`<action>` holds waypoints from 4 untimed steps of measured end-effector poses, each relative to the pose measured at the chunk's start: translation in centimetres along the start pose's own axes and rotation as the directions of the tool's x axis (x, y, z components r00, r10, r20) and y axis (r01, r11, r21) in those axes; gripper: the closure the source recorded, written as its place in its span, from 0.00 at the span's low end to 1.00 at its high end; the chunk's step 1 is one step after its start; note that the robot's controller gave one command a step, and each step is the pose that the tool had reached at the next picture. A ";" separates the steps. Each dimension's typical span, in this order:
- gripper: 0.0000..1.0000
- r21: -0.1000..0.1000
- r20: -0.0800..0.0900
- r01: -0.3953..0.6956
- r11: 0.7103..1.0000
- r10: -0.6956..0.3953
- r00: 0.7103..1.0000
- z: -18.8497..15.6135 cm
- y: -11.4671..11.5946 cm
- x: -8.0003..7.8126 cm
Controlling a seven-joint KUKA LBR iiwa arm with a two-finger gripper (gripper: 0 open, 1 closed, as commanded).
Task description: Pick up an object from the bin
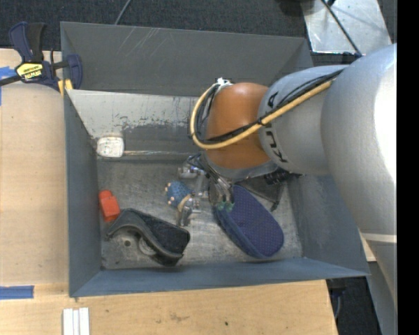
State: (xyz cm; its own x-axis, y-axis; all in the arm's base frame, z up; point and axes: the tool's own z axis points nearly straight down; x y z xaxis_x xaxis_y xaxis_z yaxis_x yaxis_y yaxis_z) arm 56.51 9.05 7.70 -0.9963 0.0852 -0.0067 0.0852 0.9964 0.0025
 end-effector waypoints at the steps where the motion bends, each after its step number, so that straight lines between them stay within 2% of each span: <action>1: 0.00 0.000 0.002 0.000 1.000 0.000 1.000 -0.1 0.0 -0.1; 2: 1.00 -0.001 0.006 0.000 1.000 0.000 1.000 -0.2 0.0 -0.3; 3: 1.00 0.000 0.001 0.000 1.000 0.000 1.000 -4.8 0.0 -0.5; 4: 1.00 0.000 0.000 0.000 1.000 0.000 1.000 -7.9 0.0 -0.7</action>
Offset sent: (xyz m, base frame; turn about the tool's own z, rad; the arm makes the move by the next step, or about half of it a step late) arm 0.0000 0.0000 0.0000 0.0000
